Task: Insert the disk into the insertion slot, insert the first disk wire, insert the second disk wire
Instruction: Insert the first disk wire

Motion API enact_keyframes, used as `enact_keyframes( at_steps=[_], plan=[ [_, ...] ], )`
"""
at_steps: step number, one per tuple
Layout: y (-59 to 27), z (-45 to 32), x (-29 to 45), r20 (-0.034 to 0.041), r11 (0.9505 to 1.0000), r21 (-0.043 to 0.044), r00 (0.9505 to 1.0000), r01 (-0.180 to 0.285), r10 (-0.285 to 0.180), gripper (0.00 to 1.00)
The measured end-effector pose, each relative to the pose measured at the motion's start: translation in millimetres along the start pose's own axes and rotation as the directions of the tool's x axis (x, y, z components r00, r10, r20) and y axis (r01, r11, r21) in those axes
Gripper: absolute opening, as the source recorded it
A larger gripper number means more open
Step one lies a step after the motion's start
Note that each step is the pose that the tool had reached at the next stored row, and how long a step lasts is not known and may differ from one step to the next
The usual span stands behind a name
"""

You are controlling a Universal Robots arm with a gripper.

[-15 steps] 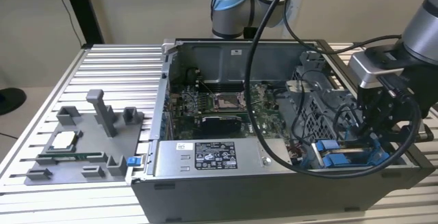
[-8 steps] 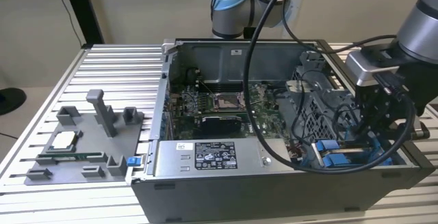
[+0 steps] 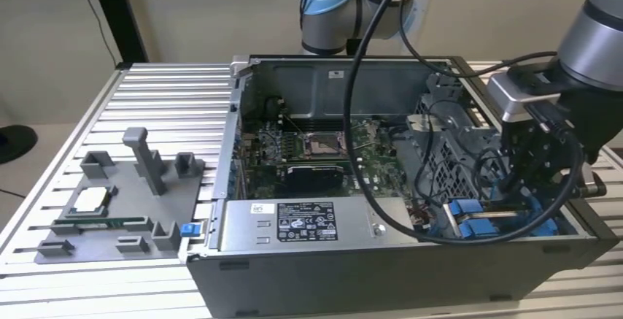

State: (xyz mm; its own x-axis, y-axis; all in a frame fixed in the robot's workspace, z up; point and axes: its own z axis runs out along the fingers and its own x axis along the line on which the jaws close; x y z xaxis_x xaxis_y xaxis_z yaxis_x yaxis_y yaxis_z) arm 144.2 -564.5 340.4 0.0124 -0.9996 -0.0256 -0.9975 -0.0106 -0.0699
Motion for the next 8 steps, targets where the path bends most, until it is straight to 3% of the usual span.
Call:
enact_keyframes(
  at_steps=[8],
  plan=[
    [1.1, 0.6, -0.3, -0.0094, 1.0, 0.0, 1.0, -0.002, 0.002, 0.0]
  ],
)
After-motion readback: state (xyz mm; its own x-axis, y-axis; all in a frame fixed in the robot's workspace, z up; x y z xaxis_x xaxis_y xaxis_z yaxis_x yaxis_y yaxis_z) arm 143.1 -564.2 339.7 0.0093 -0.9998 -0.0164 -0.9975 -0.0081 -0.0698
